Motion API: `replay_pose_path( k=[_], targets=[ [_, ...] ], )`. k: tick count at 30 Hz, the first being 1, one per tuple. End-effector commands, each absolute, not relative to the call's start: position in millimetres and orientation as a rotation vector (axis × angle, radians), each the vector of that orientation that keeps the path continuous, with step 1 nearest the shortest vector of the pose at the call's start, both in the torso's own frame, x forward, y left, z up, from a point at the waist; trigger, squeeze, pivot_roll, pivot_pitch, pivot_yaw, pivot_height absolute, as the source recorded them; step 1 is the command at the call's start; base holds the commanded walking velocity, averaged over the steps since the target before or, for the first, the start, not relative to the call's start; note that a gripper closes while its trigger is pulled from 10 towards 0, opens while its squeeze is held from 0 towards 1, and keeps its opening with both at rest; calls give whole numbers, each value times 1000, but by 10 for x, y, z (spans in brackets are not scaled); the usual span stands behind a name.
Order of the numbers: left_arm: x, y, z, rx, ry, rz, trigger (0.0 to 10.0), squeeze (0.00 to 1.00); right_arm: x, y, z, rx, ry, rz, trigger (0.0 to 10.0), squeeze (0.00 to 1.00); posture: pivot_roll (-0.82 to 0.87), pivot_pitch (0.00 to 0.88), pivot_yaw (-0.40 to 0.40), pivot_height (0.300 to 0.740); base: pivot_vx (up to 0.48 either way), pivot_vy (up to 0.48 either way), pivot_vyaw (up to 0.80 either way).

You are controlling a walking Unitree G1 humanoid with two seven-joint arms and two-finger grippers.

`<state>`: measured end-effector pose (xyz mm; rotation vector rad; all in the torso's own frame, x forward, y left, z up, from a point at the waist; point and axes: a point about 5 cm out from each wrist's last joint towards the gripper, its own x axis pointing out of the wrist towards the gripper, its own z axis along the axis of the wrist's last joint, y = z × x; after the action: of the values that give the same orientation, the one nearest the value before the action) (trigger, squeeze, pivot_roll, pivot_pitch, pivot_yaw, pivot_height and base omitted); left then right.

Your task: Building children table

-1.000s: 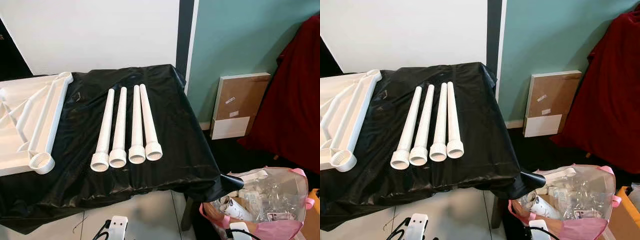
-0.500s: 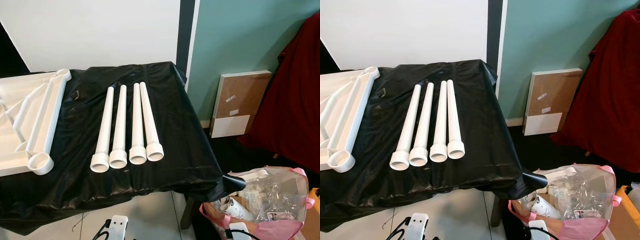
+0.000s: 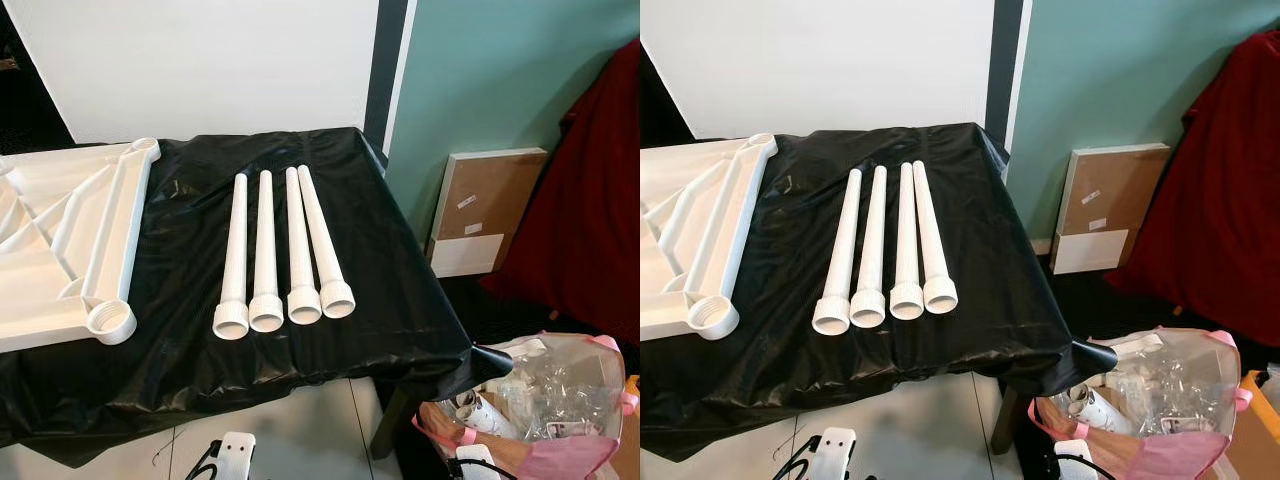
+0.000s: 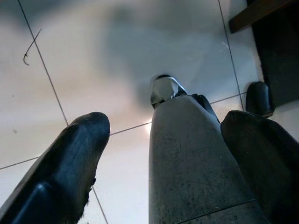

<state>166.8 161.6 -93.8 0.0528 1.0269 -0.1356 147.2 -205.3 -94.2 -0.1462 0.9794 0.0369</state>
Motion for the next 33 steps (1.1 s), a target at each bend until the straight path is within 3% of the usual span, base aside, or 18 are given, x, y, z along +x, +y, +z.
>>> replay_pose_path(
  k=[1, 29, 33],
  targets=[
    [1552, 1600, -990, 47, 1076, -140, 10000, 0, 1380, -2042, -983, -135, 1020, 40, 10000, 0, -52, 0, 8, 740, 0, 289, 0],
    [1591, 1624, -974, 45, 1069, -131, 10000, 0, 1406, -1990, -982, -120, 1013, 46, 10000, 0, -43, 0, 8, 740, 0, 290, 0],
    [1593, 1628, -973, 43, 1069, -129, 10000, 0, 1407, -1982, -983, -120, 1013, 50, 10000, 0, -42, 0, 9, 740, 0, 292, 705]
  ],
)
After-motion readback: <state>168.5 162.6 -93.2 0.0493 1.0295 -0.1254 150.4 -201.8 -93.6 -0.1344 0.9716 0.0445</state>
